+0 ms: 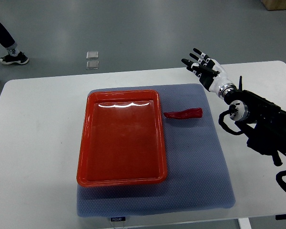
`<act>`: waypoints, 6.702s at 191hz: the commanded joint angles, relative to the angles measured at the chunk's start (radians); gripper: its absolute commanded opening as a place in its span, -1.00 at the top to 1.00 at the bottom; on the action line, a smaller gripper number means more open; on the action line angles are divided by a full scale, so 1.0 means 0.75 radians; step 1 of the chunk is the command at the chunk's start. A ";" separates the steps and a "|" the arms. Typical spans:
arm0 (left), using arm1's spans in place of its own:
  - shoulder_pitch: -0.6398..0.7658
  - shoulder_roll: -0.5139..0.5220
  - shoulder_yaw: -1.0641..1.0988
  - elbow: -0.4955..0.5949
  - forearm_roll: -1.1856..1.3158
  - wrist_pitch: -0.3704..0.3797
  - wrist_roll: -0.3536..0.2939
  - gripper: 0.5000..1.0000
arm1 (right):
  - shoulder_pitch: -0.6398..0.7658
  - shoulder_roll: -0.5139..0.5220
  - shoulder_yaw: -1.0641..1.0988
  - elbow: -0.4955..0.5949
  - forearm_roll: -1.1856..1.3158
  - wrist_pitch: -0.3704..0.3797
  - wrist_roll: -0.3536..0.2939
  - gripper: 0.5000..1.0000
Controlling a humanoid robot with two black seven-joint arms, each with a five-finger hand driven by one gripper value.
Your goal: Place red pepper on red tray
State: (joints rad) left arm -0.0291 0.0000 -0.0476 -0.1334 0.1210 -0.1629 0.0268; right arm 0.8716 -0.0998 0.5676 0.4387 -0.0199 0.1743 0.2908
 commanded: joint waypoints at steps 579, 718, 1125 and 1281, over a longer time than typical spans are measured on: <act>-0.004 0.000 0.010 -0.004 0.002 0.009 0.001 -1.00 | 0.748 -0.280 -1.622 0.646 -0.794 -0.136 -0.148 -0.65; -0.002 0.000 0.010 -0.004 0.002 0.009 0.001 -1.00 | 0.668 -0.215 -1.638 0.636 -0.875 -0.220 -0.175 0.56; -0.002 0.000 0.006 0.008 0.002 0.011 0.001 -1.00 | 0.572 0.133 -1.338 0.430 -0.869 -0.326 -0.120 0.33; -0.002 0.000 0.006 0.008 0.002 0.011 -0.001 -1.00 | 0.640 0.133 -1.190 0.319 -0.861 -0.369 -0.118 -0.63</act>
State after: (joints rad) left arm -0.0307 0.0000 -0.0429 -0.1272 0.1227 -0.1550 0.0274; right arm 1.3500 0.0001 -0.3598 0.7280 -0.6658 -0.0824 0.2026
